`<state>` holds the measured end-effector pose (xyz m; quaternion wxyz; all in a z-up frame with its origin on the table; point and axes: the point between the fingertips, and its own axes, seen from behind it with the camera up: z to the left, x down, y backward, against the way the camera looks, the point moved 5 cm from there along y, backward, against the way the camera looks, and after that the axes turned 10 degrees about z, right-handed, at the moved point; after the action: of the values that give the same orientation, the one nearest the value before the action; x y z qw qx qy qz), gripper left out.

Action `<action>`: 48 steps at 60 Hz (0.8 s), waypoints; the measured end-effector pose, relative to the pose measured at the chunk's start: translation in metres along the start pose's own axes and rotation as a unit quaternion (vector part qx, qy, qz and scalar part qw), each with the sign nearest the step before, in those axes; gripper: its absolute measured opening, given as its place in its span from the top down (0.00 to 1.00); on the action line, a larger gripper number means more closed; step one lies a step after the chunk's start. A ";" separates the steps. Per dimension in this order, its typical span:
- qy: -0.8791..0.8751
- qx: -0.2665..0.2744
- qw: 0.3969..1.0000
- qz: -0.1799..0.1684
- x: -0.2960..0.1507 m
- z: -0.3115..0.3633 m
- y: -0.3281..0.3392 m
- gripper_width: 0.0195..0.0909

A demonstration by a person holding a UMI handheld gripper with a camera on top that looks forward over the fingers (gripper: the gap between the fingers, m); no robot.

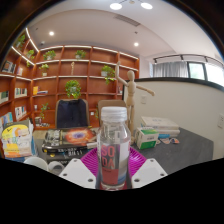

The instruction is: Pour water

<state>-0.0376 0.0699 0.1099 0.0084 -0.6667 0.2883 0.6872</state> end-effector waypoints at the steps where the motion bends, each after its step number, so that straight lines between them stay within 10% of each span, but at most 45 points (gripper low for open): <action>1: 0.000 -0.003 1.000 0.000 0.002 0.000 -0.002 0.74; 21: -0.022 -0.014 1.000 -0.014 0.013 -0.002 -0.001 0.54; 29: 0.019 0.003 0.999 0.038 0.038 -0.002 -0.003 0.01; 48: 0.034 -0.059 0.996 0.052 0.063 0.006 0.091 0.04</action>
<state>-0.0865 -0.0273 0.0863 -0.0767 -0.6735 0.2813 0.6793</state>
